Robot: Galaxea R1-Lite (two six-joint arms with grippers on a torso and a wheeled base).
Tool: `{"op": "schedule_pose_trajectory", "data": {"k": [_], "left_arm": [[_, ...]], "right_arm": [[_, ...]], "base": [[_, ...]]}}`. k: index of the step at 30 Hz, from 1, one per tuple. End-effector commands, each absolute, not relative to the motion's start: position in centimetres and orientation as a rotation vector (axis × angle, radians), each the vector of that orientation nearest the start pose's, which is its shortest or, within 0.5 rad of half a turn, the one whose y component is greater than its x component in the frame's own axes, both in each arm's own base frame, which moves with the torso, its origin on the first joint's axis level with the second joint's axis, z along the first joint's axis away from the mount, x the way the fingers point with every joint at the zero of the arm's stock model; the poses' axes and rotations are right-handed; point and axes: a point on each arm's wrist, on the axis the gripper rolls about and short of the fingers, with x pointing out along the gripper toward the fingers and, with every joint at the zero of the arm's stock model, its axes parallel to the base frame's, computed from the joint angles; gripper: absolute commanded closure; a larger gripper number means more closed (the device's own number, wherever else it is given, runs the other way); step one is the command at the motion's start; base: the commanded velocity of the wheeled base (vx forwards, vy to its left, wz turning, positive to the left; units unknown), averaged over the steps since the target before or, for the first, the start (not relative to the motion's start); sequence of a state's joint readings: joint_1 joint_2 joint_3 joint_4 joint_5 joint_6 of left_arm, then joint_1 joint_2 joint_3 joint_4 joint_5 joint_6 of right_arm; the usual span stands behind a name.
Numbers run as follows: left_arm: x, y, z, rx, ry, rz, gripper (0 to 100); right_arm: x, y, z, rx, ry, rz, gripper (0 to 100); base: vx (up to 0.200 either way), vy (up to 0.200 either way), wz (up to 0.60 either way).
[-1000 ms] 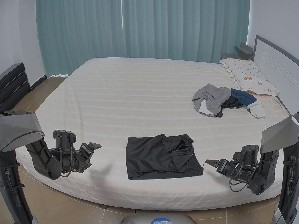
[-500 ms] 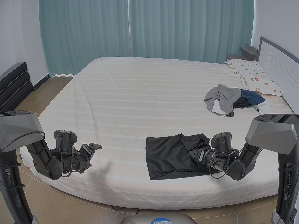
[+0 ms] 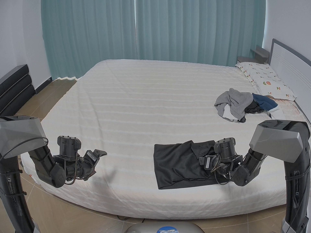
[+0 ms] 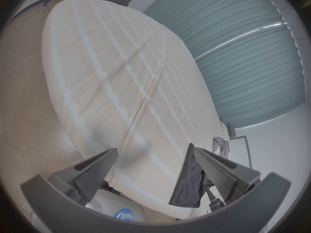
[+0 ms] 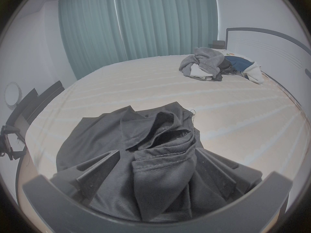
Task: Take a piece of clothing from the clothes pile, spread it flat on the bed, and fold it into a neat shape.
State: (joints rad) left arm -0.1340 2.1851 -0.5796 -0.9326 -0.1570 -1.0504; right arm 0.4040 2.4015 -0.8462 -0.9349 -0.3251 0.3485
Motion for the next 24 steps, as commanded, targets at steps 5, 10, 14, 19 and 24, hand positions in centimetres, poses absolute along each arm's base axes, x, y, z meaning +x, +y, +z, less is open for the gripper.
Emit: {"op": "schedule_pose_trajectory", "data": {"k": [5, 10, 14, 19, 24], "left_arm": [[31.9, -4.7, 0.3, -1.009, 0.762, 0.103, 0], [31.9, -4.7, 0.3, -1.009, 0.762, 0.103, 0], [31.9, -4.7, 0.3, -1.009, 0.762, 0.103, 0], [31.8, -4.7, 0.3, -1.006, 0.763, 0.105, 0], [31.8, -4.7, 0.2, -1.006, 0.763, 0.105, 0]], "right_arm": [[35.5, 14.0, -3.8, 0.095, 0.611, -0.033, 0], [35.6, 13.9, -4.1, 0.077, 0.653, -0.044, 0], [35.6, 13.3, -3.9, 0.077, 0.658, -0.059, 0], [35.6, 10.3, -4.5, 0.027, 0.692, -0.125, 0], [34.1, 7.9, -4.5, 0.025, 0.714, -0.162, 0]], "base": [[0.000, 0.000, 0.00], [0.000, 0.000, 0.00], [0.000, 0.000, 0.00], [0.000, 0.000, 0.00], [0.000, 0.000, 0.00]]}}
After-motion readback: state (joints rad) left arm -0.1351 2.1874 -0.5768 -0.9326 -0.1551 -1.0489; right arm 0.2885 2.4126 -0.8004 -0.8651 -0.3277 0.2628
